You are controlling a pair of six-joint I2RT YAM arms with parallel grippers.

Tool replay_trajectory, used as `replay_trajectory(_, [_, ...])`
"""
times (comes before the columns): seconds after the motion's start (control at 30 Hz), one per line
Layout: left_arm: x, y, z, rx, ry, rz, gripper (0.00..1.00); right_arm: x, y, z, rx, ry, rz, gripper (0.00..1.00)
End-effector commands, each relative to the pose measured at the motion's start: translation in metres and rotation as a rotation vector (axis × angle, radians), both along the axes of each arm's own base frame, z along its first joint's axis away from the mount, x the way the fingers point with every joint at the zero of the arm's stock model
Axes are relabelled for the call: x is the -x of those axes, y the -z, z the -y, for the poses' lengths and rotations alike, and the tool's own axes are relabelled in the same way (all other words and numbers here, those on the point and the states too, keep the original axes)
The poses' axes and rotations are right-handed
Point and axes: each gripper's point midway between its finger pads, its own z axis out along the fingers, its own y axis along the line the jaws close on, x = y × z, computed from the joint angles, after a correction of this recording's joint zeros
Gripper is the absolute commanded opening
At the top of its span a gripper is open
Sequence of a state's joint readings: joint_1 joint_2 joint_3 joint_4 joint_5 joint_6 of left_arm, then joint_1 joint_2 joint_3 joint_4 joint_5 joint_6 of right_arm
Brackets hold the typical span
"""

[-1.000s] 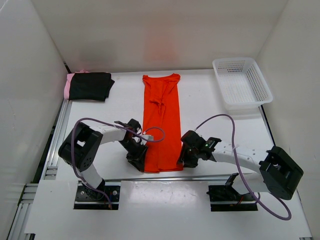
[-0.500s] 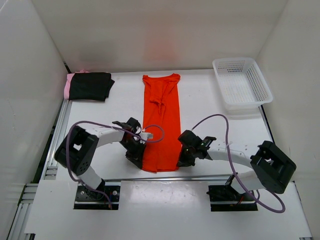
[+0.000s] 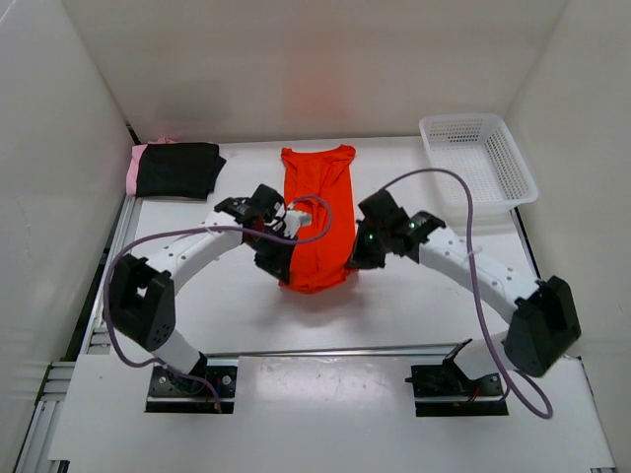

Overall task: Fold and stack the t-shirts
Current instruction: Grab the bottom of the folded rectangular tshirt with both arms, then fold the folded rectangular tshirt in 1/3 of the way

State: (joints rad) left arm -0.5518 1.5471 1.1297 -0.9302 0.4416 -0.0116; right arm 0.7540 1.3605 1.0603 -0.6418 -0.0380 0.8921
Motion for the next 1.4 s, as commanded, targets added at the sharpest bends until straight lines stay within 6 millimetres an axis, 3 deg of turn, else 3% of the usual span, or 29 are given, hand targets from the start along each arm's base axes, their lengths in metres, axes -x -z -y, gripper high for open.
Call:
replay_trajectory(0.0, [-0.038,-0.019,-0.001,-0.048,-0.036,0.068,0.1,-0.032,-0.009,0.013,0.076,-0.1,0.02,0.0])
replay_trajectory(0.07, [-0.064,-0.014,-0.007,-0.067,-0.086,0.067,0.1,-0.067,-0.018,0.011,0.069,-0.089,0.04,0.0])
replay_trajectory(0.1, [-0.082,-0.021,-0.006,-0.061,-0.108,0.099,0.1,-0.08,-0.021,0.009,0.062,-0.092,0.048,0.0])
replay_trajectory(0.13, [-0.093,-0.02,-0.009,-0.071,-0.128,0.106,0.1,-0.089,-0.011,0.009,0.073,-0.114,0.02,0.0])
replay_trajectory(0.17, [-0.105,-0.01,-0.015,-0.089,-0.155,0.075,0.1,-0.109,-0.024,0.011,0.057,-0.094,0.046,0.0])
replay_trajectory(0.27, [-0.141,-0.017,-0.014,-0.07,-0.193,0.113,0.1,-0.137,-0.01,0.016,0.061,-0.084,0.005,0.0])
replay_trajectory(0.3, [-0.159,-0.015,-0.015,-0.075,-0.21,0.129,0.1,-0.148,-0.018,0.011,0.031,-0.099,0.025,0.0])
replay_trajectory(0.33, [-0.166,-0.015,-0.012,-0.073,-0.21,0.134,0.1,-0.157,-0.006,0.014,0.031,-0.086,-0.004,0.0])
replay_trajectory(0.4, [-0.185,-0.013,-0.005,-0.063,-0.211,0.152,0.1,-0.172,-0.008,0.013,0.012,-0.086,0.006,0.0])
replay_trajectory(0.43, [-0.192,-0.013,-0.002,-0.061,-0.212,0.157,0.1,-0.178,0.001,0.013,0.014,-0.089,-0.01,0.0])
replay_trajectory(0.67, [-0.224,0.003,0.007,-0.075,-0.218,0.171,0.1,-0.212,0.013,0.003,-0.063,-0.105,-0.032,0.0])
replay_trajectory(0.83, [-0.236,0.02,-0.001,-0.142,-0.238,0.185,0.1,-0.238,0.032,0.005,-0.113,-0.084,-0.06,0.02])
replay_trajectory(0.97, [-0.244,0.027,-0.01,-0.199,-0.257,0.208,0.1,-0.252,0.043,0.002,-0.164,-0.066,-0.073,0.09])
replay_trajectory(1.07, [-0.255,0.029,-0.013,-0.202,-0.273,0.226,0.11,-0.264,0.056,0.01,-0.174,-0.011,-0.098,0.23])
replay_trajectory(1.1, [-0.267,0.027,-0.016,-0.2,-0.29,0.25,0.29,-0.272,0.057,0.017,-0.179,0.015,-0.096,0.25])
replay_trajectory(1.13, [-0.272,0.026,-0.016,-0.202,-0.295,0.263,0.36,-0.279,0.052,0.02,-0.191,0.036,-0.083,0.33])
replay_trajectory(1.2, [-0.292,0.013,-0.027,-0.202,-0.335,0.32,0.43,-0.286,0.042,0.028,-0.198,0.053,-0.059,0.4])
replay_trajectory(1.23, [-0.297,0.008,-0.027,-0.203,-0.342,0.343,0.54,-0.29,0.036,0.035,-0.19,0.069,-0.041,0.45])
replay_trajectory(1.27, [-0.303,-0.002,-0.036,-0.206,-0.364,0.368,0.58,-0.293,0.03,0.04,-0.167,0.085,-0.014,0.48])
replay_trajectory(1.3, [-0.307,-0.013,-0.04,-0.194,-0.379,0.394,0.61,-0.29,0.016,0.044,-0.149,0.078,0.025,0.48])
replay_trajectory(1.37, [-0.31,-0.025,-0.049,-0.194,-0.401,0.416,0.68,-0.283,0.006,0.05,-0.096,0.065,0.07,0.49])
